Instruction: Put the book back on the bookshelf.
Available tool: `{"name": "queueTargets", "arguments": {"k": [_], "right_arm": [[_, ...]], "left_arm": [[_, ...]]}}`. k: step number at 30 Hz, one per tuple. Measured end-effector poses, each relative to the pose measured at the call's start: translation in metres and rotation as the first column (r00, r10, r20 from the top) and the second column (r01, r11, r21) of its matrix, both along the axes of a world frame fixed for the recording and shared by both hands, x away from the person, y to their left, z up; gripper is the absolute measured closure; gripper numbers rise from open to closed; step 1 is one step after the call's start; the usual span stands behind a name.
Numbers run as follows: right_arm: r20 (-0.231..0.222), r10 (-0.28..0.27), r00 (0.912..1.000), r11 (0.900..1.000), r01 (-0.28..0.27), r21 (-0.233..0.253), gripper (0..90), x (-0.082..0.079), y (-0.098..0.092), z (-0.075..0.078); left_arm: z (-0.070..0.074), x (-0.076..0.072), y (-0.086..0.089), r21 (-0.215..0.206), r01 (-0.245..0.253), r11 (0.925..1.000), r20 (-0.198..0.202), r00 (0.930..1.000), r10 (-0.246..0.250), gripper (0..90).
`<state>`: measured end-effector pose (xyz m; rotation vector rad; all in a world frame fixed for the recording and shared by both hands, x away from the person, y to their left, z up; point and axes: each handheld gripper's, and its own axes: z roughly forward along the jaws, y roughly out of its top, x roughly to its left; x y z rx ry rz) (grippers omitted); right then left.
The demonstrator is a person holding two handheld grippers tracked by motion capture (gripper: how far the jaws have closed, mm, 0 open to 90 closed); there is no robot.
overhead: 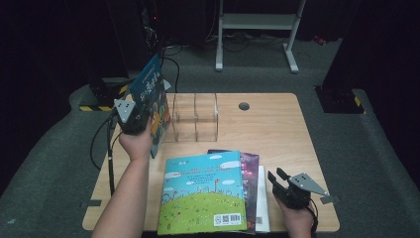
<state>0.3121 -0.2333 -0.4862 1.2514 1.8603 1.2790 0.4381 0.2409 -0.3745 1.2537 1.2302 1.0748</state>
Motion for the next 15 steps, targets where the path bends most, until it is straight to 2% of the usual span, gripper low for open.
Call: {"name": "queueTargets", "arguments": {"k": [8,15], "right_arm": [[-0.007,-0.005,1.0,1.0,0.005,0.006,59.7,-0.002,-0.001,0.001],[-0.008,0.003,1.0,1.0,-0.003,0.002,59.6,-0.002,0.001,0.001]], "left_arm": [[-0.007,-0.012,0.0,0.007,0.004,1.0,-0.002,1.0,-0.004,82.7],[-0.012,-0.025,-0.001,0.03,0.016,0.9994,-0.028,0.9995,-0.015,82.4]]}}
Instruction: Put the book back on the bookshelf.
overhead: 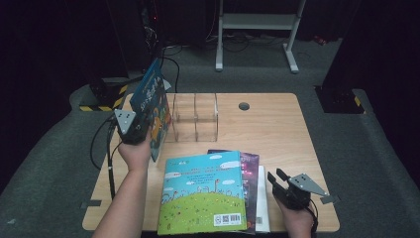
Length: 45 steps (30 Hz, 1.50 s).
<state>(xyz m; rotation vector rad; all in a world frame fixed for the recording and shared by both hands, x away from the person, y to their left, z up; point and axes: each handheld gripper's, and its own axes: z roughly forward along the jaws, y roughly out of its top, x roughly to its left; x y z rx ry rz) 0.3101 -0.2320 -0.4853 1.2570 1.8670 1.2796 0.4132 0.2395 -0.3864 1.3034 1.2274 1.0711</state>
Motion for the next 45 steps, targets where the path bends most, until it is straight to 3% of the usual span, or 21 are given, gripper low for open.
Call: {"name": "queueTargets", "arguments": {"k": [6,11,25,28,45], "right_arm": [[-0.001,-0.002,1.0,1.0,0.002,0.001,59.6,-0.001,0.0,0.0],[0.0,0.003,1.0,1.0,-0.003,-0.002,59.6,-0.001,0.001,0.0],[-0.005,0.008,1.0,1.0,-0.008,-0.003,59.5,-0.002,0.003,0.0],[-0.003,0.008,1.0,1.0,-0.008,-0.007,59.5,-0.002,0.004,0.0],[-0.006,-0.006,1.0,1.0,0.006,0.0,59.9,0.0,0.0,-0.001]], "left_arm": [[-0.001,-0.009,0.002,0.016,0.015,0.9998,-0.041,0.999,-0.014,82.1],[-0.001,-0.012,0.008,-0.004,0.015,0.9999,-0.063,0.9979,-0.015,81.7],[0.007,-0.008,0.01,-0.003,0.054,0.9985,-0.104,0.9931,-0.054,79.2],[0.009,-0.006,0.008,0.021,0.041,0.999,-0.112,0.9929,-0.038,82.3],[0.012,0.014,0.003,0.015,0.003,0.9999,-0.077,0.997,-0.002,83.3]]}}
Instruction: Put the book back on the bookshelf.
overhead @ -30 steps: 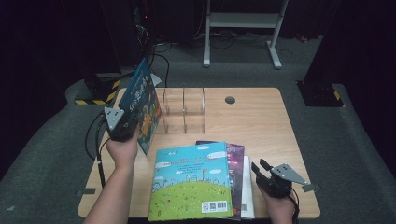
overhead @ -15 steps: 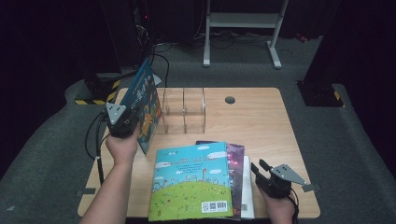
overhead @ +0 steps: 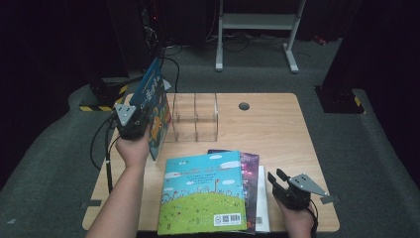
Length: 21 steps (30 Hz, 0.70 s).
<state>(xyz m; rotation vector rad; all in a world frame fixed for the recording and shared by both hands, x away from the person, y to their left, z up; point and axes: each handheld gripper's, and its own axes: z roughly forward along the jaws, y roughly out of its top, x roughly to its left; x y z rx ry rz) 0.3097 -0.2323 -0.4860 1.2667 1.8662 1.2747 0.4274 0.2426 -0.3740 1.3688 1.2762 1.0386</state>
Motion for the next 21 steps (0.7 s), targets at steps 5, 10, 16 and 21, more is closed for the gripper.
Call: {"name": "queueTargets", "arguments": {"k": [5,10,16,21], "right_arm": [[0.001,0.0,1.0,1.0,0.0,-0.004,60.1,0.0,0.0002,-0.0004],[0.001,-0.002,1.0,1.0,0.002,-0.003,60.3,-0.0002,-0.0003,-0.0002],[0.001,0.002,1.0,1.0,-0.002,-0.006,60.4,-0.0002,-0.0004,-0.0005],[-0.001,0.002,1.0,1.0,-0.002,-0.006,60.4,-0.0009,0.0009,-0.0004]], "left_arm": [[-0.0015,0.004,0.001,-0.006,-0.009,0.9999,0.011,0.9999,0.009,83.3],[-0.0022,0.0061,-0.0001,0.002,-0.014,0.9999,0.02,0.9997,0.014,83.2],[-0.0046,0.0067,0.0007,-0.004,-0.013,0.9999,0.031,0.9994,0.014,83.2],[-0.0065,0.0056,0.0019,0.001,-0.007,1.0,0.037,0.9993,0.007,82.9]]}}
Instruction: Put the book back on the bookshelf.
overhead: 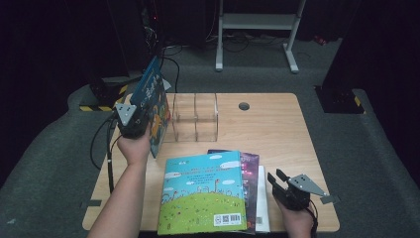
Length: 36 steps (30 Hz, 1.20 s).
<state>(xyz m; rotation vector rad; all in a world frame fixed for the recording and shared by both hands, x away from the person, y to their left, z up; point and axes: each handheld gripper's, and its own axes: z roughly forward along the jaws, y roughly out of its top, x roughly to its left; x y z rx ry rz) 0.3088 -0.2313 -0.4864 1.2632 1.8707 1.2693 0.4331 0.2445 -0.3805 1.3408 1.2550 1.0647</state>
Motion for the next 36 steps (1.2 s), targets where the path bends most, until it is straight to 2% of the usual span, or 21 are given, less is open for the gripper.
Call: {"name": "queueTargets", "arguments": {"k": [4,11,15,24,36], "right_arm": [[0.0,0.001,1.0,1.0,-0.001,0.0,60.4,0.0,0.0,0.0],[0.002,0.006,1.0,1.0,-0.006,-0.005,60.3,0.0,0.001,0.0],[-0.004,0.007,1.0,1.0,-0.007,-0.003,60.3,-0.001,0.002,0.0],[0.0,0.009,1.0,1.0,-0.009,-0.007,60.4,-0.001,0.003,-0.001],[-0.001,0.013,0.9999,1.0,-0.013,-0.008,60.3,-0.001,0.003,-0.001]], "left_arm": [[-0.002,-0.002,0.002,-0.008,0.0,1.0,0.002,1.0,0.0,82.6],[-0.001,-0.003,0.008,0.011,0.031,0.9995,-0.015,0.9994,-0.031,81.8],[-0.002,-0.003,0.011,-0.002,0.029,0.9996,-0.02,0.9994,-0.029,81.2],[-0.002,-0.004,0.014,-0.003,0.028,0.9996,-0.018,0.9995,-0.028,79.1],[-0.002,-0.005,0.015,-0.011,0.043,0.999,-0.028,0.9986,-0.044,69.0]]}}
